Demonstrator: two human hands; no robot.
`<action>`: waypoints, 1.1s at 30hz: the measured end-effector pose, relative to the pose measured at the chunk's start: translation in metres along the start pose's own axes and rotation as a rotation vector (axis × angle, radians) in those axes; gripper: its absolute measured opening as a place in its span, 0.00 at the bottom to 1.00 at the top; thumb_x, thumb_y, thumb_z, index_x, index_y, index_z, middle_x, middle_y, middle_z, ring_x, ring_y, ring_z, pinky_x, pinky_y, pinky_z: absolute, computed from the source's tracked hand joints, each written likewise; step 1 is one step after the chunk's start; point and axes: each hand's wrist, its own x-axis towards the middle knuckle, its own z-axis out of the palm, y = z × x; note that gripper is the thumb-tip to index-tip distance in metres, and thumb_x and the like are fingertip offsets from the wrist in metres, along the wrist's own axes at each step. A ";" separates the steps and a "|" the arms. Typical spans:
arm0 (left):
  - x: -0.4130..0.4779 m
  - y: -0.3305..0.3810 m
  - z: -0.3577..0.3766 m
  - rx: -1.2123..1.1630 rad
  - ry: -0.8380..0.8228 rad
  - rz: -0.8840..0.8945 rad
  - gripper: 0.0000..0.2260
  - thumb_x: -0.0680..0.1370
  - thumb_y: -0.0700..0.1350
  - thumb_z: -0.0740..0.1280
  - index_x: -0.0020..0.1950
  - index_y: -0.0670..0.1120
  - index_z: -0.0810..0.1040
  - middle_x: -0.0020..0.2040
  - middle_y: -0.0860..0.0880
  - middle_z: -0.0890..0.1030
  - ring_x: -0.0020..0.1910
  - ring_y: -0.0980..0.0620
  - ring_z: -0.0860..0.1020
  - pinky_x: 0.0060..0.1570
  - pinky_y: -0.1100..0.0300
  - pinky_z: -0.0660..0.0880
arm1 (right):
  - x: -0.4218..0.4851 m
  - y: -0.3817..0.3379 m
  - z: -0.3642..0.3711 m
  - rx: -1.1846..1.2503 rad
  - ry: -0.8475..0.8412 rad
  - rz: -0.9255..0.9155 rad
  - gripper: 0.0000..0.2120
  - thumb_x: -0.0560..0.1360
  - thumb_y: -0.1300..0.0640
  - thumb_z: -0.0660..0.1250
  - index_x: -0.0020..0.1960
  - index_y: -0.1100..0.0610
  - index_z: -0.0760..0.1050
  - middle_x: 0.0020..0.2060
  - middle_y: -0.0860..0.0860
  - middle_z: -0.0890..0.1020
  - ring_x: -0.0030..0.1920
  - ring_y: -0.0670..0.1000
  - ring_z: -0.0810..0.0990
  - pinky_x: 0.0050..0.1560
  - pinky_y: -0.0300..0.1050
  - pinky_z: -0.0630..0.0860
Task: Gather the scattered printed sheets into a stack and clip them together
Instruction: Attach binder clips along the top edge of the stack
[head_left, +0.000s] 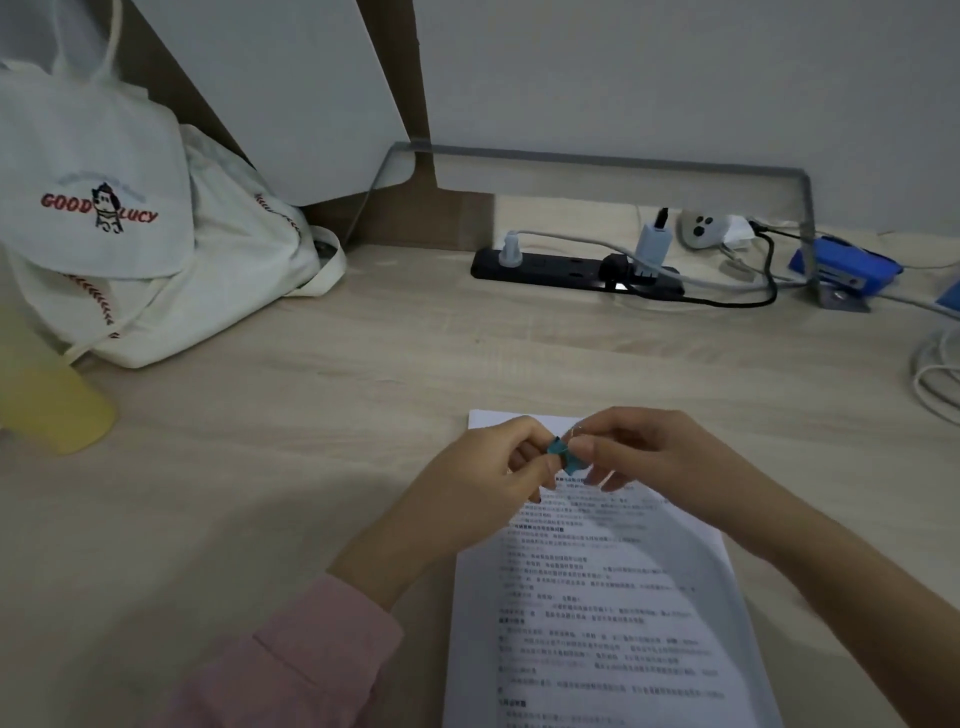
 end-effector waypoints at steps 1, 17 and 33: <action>0.005 -0.002 -0.001 0.000 -0.002 -0.005 0.05 0.78 0.44 0.63 0.44 0.52 0.76 0.36 0.58 0.78 0.35 0.63 0.76 0.46 0.61 0.76 | 0.005 0.001 -0.002 0.050 -0.011 0.017 0.05 0.73 0.53 0.66 0.46 0.51 0.81 0.40 0.47 0.85 0.39 0.44 0.83 0.42 0.35 0.79; 0.061 -0.042 -0.035 0.638 -0.189 -0.121 0.23 0.72 0.55 0.68 0.65 0.53 0.68 0.61 0.54 0.67 0.61 0.56 0.65 0.60 0.57 0.67 | 0.025 0.037 0.006 0.204 -0.040 0.248 0.12 0.73 0.51 0.66 0.47 0.58 0.82 0.37 0.54 0.85 0.37 0.45 0.82 0.42 0.32 0.78; 0.091 -0.045 -0.043 0.408 -0.338 -0.234 0.19 0.71 0.47 0.72 0.58 0.47 0.68 0.50 0.54 0.72 0.49 0.55 0.72 0.49 0.60 0.70 | 0.029 0.046 0.013 0.193 0.029 0.257 0.12 0.73 0.50 0.67 0.47 0.57 0.83 0.38 0.55 0.85 0.34 0.42 0.81 0.39 0.30 0.77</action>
